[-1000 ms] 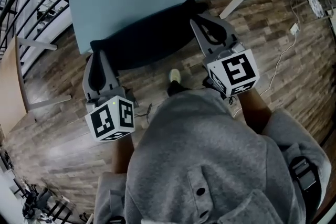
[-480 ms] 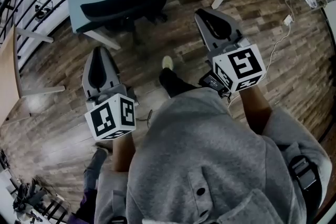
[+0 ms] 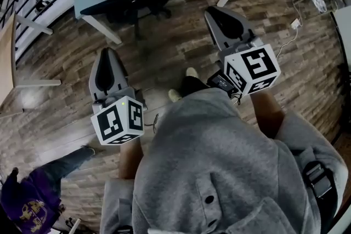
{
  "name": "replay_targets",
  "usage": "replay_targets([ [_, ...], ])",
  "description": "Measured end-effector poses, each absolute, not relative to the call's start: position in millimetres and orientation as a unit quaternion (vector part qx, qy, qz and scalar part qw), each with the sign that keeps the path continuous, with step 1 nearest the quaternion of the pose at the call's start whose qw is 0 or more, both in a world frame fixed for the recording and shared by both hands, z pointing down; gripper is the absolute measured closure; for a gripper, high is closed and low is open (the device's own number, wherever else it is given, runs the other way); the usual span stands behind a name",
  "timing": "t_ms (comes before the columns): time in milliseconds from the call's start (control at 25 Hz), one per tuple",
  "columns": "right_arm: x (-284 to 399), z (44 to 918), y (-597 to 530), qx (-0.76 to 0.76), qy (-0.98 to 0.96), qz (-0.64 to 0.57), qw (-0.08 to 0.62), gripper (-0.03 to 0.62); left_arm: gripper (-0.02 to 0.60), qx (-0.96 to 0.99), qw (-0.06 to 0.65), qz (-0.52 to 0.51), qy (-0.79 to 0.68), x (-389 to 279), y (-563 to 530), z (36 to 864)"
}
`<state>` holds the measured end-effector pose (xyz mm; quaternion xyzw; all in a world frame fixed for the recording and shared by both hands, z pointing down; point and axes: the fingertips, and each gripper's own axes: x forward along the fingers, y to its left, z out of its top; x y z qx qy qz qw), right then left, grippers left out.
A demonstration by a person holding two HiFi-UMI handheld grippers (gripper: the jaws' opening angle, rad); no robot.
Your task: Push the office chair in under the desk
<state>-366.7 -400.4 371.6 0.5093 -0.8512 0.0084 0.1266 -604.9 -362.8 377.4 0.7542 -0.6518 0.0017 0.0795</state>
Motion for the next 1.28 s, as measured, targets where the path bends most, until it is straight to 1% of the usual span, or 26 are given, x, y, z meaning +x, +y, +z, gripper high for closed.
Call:
replay_targets([
  [680,-346.7,386.6,-401.6,0.515,-0.847,0.017,0.129,0.557,0.548,0.748,0.081,0.024,-0.659,-592.4,-354.1,386.2],
  [1280,-366.6,388.6,-409.1,0.503,-0.854,0.01,0.13,0.557,0.548,0.743,0.076,0.031,-0.665,-608.2,-358.8,386.6],
])
